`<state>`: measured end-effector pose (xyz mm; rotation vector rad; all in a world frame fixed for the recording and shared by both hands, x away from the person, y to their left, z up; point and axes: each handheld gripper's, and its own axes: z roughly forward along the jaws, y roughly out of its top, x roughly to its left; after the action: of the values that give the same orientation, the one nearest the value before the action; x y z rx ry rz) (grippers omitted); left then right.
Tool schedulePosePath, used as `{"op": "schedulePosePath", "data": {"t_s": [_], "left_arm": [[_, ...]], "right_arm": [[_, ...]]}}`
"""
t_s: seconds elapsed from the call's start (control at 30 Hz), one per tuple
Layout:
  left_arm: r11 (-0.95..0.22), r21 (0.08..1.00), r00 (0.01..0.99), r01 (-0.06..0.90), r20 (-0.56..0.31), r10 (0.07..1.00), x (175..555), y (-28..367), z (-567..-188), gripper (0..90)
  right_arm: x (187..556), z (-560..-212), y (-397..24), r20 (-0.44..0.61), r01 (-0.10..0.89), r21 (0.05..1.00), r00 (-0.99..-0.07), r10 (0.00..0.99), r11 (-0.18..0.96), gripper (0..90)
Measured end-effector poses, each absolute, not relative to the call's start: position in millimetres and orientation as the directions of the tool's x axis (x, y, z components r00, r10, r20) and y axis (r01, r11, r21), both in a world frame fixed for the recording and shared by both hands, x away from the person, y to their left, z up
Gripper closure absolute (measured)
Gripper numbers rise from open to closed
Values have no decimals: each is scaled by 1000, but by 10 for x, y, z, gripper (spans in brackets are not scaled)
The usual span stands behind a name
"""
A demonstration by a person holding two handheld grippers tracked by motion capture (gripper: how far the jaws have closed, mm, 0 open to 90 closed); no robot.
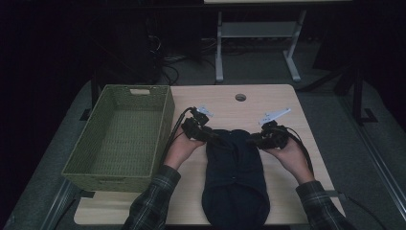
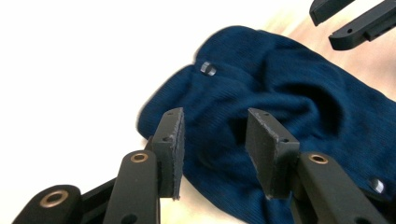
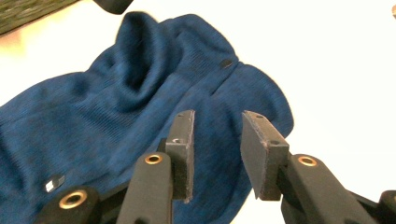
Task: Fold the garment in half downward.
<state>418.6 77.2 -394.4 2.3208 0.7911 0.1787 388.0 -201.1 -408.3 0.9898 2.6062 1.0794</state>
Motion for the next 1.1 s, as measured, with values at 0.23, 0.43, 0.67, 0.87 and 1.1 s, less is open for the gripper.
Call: {"op": "schedulePosePath", "data": {"t_s": [0.23, 0.43, 0.67, 0.87, 1.1], "left_arm": [[-599, 606, 784, 524, -69, 616, 4469, 743, -4056, 574], [-598, 570, 765, 563, -86, 638, 4653, 737, -4200, 562], [-632, 521, 771, 574, -84, 631, 4707, 692, -4379, 528], [-658, 504, 785, 560, -70, 615, 4700, 682, -4427, 534], [-647, 517, 792, 560, -104, 602, 4682, 713, -4502, 571]], "right_arm": [[4199, -4118, -1987, 125, 546, 674, -748, 651, 497, 645], [4416, -4184, -1999, 139, 569, 672, -726, 674, 474, 645], [4557, -4284, -2017, 163, 592, 673, -703, 692, 443, 646], [4603, -4461, -2022, 185, 621, 631, -702, 688, 464, 627], [4601, -4608, -1978, 197, 630, 592, -717, 668, 502, 610]]}}
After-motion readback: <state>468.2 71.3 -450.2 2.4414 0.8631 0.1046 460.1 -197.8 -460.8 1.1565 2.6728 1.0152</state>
